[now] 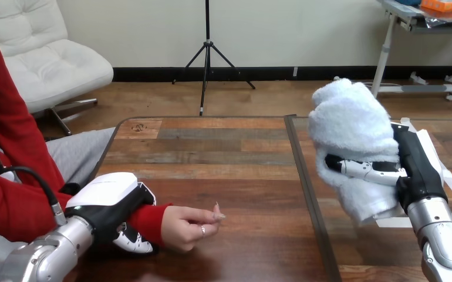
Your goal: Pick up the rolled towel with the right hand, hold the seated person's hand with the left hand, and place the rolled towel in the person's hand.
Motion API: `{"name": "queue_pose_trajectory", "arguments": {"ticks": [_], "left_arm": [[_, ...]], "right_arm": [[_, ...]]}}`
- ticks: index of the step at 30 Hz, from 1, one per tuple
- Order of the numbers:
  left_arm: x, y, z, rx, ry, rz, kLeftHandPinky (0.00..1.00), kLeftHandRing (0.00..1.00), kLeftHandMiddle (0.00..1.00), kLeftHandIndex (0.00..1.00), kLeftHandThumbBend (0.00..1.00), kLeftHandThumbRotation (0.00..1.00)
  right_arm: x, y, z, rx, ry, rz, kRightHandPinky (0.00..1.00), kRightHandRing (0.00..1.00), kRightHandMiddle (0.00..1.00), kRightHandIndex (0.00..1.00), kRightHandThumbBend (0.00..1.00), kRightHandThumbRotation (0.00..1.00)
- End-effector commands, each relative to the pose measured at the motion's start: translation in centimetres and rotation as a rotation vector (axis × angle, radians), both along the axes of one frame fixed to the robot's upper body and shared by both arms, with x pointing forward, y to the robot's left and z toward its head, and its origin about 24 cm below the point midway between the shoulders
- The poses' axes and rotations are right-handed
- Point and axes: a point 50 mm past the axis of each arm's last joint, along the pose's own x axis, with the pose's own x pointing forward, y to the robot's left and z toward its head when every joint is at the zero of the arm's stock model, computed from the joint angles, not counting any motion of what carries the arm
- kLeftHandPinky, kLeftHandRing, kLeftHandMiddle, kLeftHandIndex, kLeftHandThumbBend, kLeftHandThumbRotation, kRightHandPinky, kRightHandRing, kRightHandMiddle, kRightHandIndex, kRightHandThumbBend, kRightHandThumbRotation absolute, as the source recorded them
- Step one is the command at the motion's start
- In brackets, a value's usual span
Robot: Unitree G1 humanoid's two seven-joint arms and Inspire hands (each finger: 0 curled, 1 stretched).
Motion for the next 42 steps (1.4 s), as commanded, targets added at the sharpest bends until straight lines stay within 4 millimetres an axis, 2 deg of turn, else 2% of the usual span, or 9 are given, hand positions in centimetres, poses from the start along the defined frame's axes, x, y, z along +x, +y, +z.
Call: {"name": "queue_pose_trajectory", "arguments": {"ticks": [1, 22, 42], "left_arm": [[1.1, -0.2, 2.6, -0.062, -0.121, -0.004, 0.30, 0.35, 0.37, 0.34, 0.75, 0.00], [1.7, -0.3, 6.0, -0.113, -0.269, -0.020, 0.26, 0.30, 0.34, 0.33, 0.75, 0.00], [2.0, -0.8, 8.1, -0.120, -0.340, -0.052, 0.30, 0.34, 0.38, 0.37, 0.74, 0.00]], "right_arm": [[1.0, 1.0, 2.7, 0.036, -0.147, 0.008, 0.27, 0.33, 0.39, 0.42, 0.85, 0.00], [0.8, 4.0, 2.2, 0.033, -0.227, 0.017, 0.27, 0.32, 0.38, 0.42, 0.81, 0.00], [1.2, 6.2, 2.1, 0.054, -0.230, 0.058, 0.31, 0.35, 0.39, 0.43, 0.77, 0.00]]}}
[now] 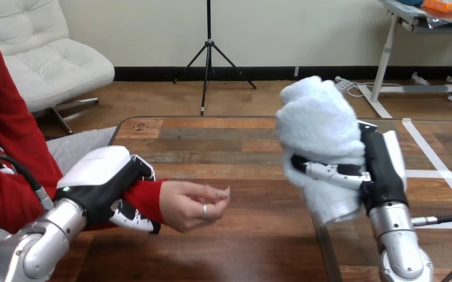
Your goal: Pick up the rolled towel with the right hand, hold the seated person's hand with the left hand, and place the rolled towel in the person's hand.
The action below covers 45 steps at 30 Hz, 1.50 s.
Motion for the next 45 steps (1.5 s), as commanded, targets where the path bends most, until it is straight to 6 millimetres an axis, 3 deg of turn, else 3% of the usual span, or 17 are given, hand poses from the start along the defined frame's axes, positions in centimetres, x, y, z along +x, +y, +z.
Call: {"name": "queue_pose_trajectory", "arguments": {"ticks": [1, 45], "left_arm": [[1.6, -1.0, 5.0, -0.026, -0.197, -0.047, 0.30, 0.34, 0.38, 0.37, 0.74, 0.00], [1.6, -2.9, 7.3, -0.072, -0.253, -0.113, 0.28, 0.33, 0.39, 0.41, 0.78, 0.00]], "right_arm": [[1.6, 1.2, 3.1, 0.018, -0.140, 0.027, 0.31, 0.35, 0.39, 0.43, 0.77, 0.00], [2.3, 5.5, 2.4, 0.005, -0.164, 0.115, 0.30, 0.34, 0.39, 0.42, 0.78, 0.00]]}}
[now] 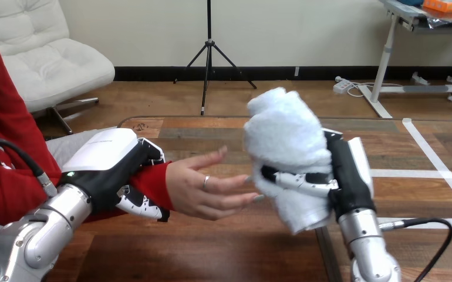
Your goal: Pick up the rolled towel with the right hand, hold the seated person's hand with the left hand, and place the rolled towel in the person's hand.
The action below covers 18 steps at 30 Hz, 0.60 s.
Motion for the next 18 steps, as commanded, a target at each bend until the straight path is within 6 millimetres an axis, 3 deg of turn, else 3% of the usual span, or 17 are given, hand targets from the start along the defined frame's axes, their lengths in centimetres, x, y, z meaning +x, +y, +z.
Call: {"name": "queue_pose_trajectory", "arguments": {"ticks": [1, 18], "left_arm": [[1.4, -1.8, 5.1, -0.049, -0.197, -0.071, 0.28, 0.33, 0.39, 0.41, 0.78, 0.00], [1.3, -2.1, 5.5, -0.072, -0.212, -0.084, 0.27, 0.32, 0.38, 0.40, 0.80, 0.00]], "right_arm": [[2.5, 2.0, 3.9, 0.024, -0.172, 0.051, 0.30, 0.34, 0.39, 0.42, 0.78, 0.00], [2.7, 4.1, 3.8, 0.052, -0.182, 0.123, 0.28, 0.33, 0.38, 0.42, 0.77, 0.00]]}}
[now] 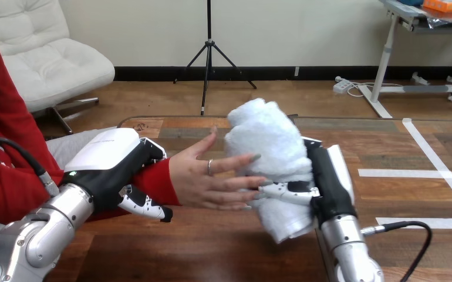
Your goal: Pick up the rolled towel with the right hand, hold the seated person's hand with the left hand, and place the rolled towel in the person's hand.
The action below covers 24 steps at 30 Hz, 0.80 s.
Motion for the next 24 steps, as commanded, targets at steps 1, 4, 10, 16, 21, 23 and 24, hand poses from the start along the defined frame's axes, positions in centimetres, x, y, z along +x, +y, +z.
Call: {"name": "queue_pose_trajectory", "arguments": {"ticks": [1, 4, 10, 16, 21, 23, 24], "left_arm": [[1.2, -1.9, 5.5, -0.064, -0.216, -0.078, 0.27, 0.32, 0.38, 0.40, 0.80, 0.00], [1.2, -1.9, 5.5, -0.068, -0.215, -0.076, 0.26, 0.32, 0.38, 0.40, 0.80, 0.00], [1.2, -1.9, 5.5, -0.070, -0.220, -0.079, 0.26, 0.32, 0.38, 0.40, 0.81, 0.00], [1.3, -1.9, 5.4, -0.069, -0.215, -0.075, 0.26, 0.31, 0.38, 0.40, 0.81, 0.00], [1.3, -1.8, 5.4, -0.067, -0.209, -0.075, 0.26, 0.31, 0.38, 0.40, 0.81, 0.00], [1.3, -1.8, 5.4, -0.065, -0.206, -0.075, 0.26, 0.32, 0.38, 0.40, 0.80, 0.00], [1.3, -1.8, 5.4, -0.065, -0.204, -0.073, 0.26, 0.32, 0.38, 0.40, 0.80, 0.00]], "right_arm": [[2.8, 2.3, 4.8, 0.042, -0.202, 0.068, 0.28, 0.33, 0.38, 0.42, 0.77, 0.00], [2.8, 2.7, 4.9, 0.047, -0.204, 0.077, 0.27, 0.32, 0.37, 0.42, 0.77, 0.00], [2.7, 3.5, 4.9, 0.057, -0.205, 0.097, 0.26, 0.31, 0.36, 0.42, 0.77, 0.00], [2.6, 4.4, 4.9, 0.067, -0.209, 0.119, 0.25, 0.30, 0.36, 0.42, 0.78, 0.00], [2.4, 4.9, 5.0, 0.076, -0.213, 0.135, 0.25, 0.29, 0.35, 0.42, 0.78, 0.00], [2.3, 5.1, 5.0, 0.082, -0.214, 0.142, 0.24, 0.29, 0.35, 0.42, 0.78, 0.00], [2.2, 5.3, 5.0, 0.089, -0.216, 0.147, 0.24, 0.29, 0.35, 0.42, 0.78, 0.00]]}}
